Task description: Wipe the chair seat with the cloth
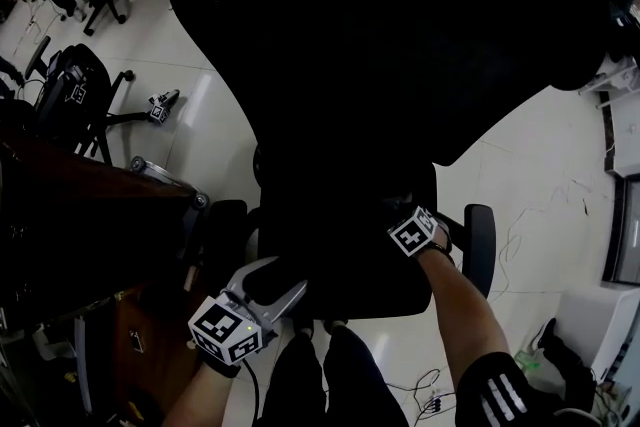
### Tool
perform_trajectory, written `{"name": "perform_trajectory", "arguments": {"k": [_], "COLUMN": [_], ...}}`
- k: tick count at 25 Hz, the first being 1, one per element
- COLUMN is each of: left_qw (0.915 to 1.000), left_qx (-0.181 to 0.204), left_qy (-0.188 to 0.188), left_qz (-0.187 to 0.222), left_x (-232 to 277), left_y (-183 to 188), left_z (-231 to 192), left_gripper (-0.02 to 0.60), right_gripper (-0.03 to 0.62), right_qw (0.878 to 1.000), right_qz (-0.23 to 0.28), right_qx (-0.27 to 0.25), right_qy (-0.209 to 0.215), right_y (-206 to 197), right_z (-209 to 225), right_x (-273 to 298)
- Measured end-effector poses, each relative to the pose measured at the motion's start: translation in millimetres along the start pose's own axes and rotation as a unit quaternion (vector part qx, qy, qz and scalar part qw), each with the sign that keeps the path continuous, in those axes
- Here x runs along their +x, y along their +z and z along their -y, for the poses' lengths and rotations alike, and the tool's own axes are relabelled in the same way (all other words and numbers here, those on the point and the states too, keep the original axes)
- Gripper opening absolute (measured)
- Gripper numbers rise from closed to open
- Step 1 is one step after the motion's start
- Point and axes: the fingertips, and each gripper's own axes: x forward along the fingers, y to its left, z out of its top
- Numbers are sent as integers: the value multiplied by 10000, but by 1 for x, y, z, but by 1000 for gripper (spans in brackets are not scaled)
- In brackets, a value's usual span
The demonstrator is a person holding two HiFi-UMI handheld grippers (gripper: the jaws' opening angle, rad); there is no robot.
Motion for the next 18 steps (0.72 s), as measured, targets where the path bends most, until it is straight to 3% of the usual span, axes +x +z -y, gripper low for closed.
{"name": "perform_trajectory", "arguments": {"k": [4,7,10,14,18], "left_qw": [10000,10000,10000,9999,9998], "left_qx": [26,3,-16,-32,-75], "left_qy": [-1,7,53,96,142], "left_qz": [0,-14,-19,-38,-66], "left_x": [-3,-9,-16,-22,-30], "left_y": [5,4,0,-4,-17], "left_z": [6,8,8,9,5], "left_gripper": [241,241,241,241,241], "right_gripper": [41,41,43,43,43], "right_qw": [9986,9924,9850,9800,9824], "right_qz": [507,1062,1294,1249,980], "right_qx": [130,50,-254,-524,-707], "right_qy": [114,625,1114,1456,1428], "right_y": [31,79,116,137,117], "right_z": [-20,-84,-163,-230,-241], "right_x": [-15,-28,-27,-11,9]}}
